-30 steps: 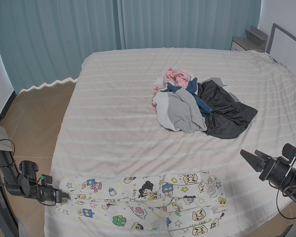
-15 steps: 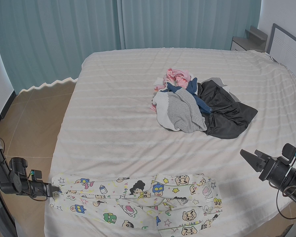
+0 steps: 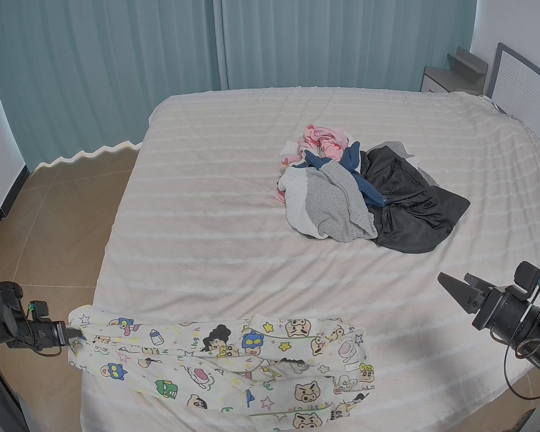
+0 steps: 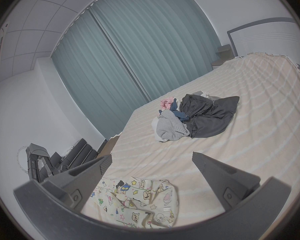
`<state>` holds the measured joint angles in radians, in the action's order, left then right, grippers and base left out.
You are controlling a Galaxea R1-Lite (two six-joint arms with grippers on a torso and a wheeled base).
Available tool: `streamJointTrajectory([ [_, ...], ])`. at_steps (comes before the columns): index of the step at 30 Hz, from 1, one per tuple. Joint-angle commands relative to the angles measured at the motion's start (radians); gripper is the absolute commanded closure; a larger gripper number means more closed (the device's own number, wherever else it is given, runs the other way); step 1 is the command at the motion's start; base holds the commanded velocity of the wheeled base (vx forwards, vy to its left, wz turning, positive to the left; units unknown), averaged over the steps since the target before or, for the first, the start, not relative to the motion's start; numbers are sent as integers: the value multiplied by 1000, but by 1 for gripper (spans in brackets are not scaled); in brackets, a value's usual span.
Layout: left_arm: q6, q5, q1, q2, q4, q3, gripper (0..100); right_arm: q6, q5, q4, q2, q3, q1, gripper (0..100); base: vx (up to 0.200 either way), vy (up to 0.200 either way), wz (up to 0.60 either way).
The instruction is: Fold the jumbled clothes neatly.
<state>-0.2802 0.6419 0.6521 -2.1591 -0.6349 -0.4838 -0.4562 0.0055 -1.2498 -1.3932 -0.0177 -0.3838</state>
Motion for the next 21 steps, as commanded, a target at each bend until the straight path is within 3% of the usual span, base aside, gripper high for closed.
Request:
streamJointTrajectory([
  [1,-4,27,112,22,81,-101,100,-1,1,0,-4,18,0,0,0,0,0],
  [11,-4,101,282,50,423,-374,100,-1,1,0,-4,18,2,0,0,0,0],
  [15,-8,105,314,48,475,-444,100,-1,1,0,-4,18,3,0,0,0,0],
  [21,-11,107,348,87,675,-590,100,-1,4,0,-4,18,11,0,0,0,0],
])
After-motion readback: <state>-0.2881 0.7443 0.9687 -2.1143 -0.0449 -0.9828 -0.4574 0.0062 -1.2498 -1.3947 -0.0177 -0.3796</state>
